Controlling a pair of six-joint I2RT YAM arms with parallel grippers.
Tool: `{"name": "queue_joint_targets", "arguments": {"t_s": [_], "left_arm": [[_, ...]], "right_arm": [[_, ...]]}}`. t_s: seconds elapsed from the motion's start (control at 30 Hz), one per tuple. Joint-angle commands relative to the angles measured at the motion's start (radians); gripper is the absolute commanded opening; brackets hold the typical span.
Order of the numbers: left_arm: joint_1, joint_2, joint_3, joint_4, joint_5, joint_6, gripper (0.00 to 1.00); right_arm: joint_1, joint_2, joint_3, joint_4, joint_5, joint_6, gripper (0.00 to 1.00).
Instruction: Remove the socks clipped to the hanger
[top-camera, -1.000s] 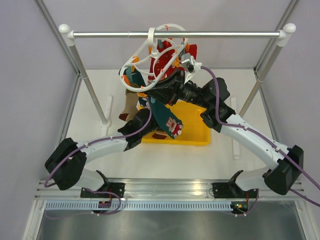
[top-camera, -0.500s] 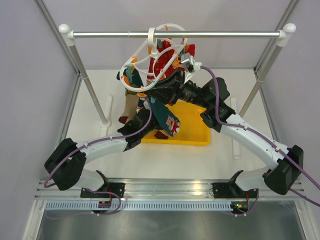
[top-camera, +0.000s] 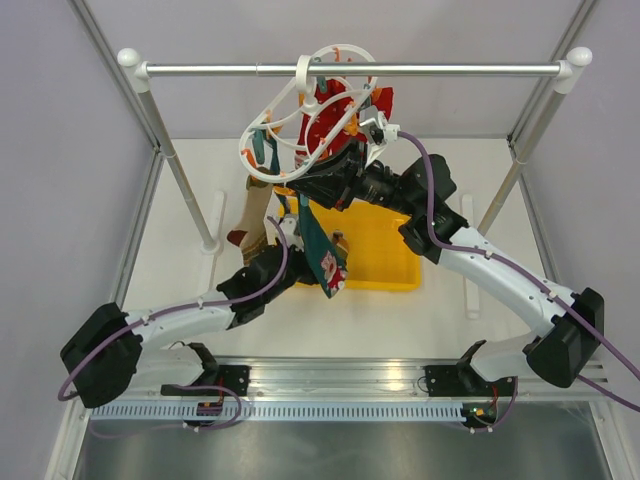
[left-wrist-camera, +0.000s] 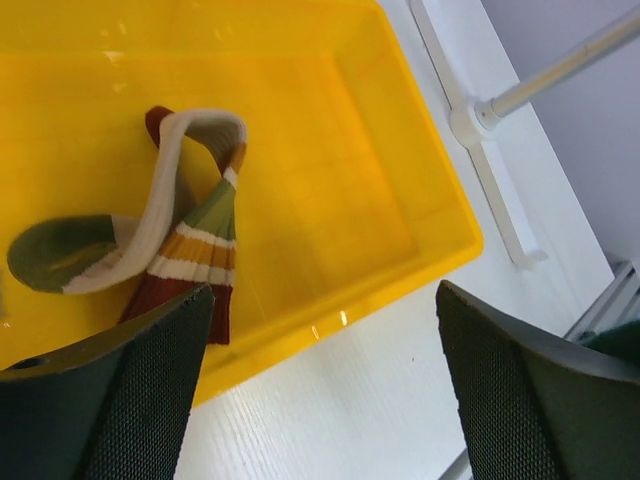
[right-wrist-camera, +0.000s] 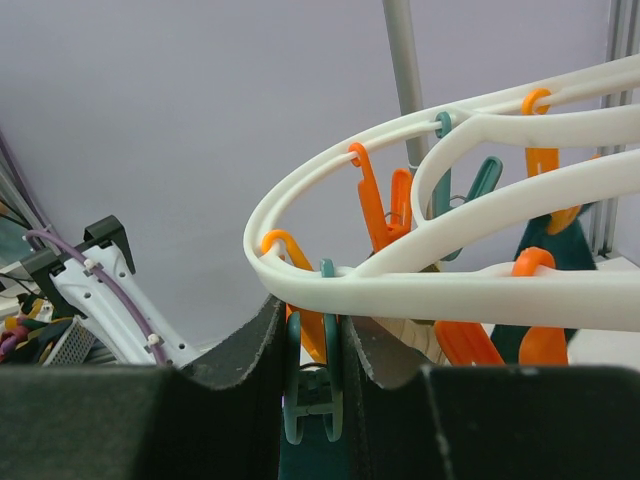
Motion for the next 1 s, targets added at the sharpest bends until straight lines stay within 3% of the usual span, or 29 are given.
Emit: {"name": "queue_joint_targets", "arguments": {"t_s": [0.0,0.27,0.63,0.97], "left_arm": [[-0.042,-0.06,-0.056,0.082,-0.012,0.01,0.93],[-0.062,-0.16,-0.148,0.145,0.032,0.059,0.97],[-0.063,-0.283,-0.229,0.096,0.054,0.079,1.0],[-0.065,-0.33,-0.29,0.027,-0.034,0.003,0.99]], "right_arm": [[0.002,0.01,0.036,0.014,-0.012,-0.003,0.05],[0.002,0.012,0.041,0.007,-0.006,-0.003,0.05],[0.0,0.029,0.044,0.031,-0.009,0.018,0.05],[0.003,0.036,0.047,0.033,-0.011,0.024,0.04]]}}
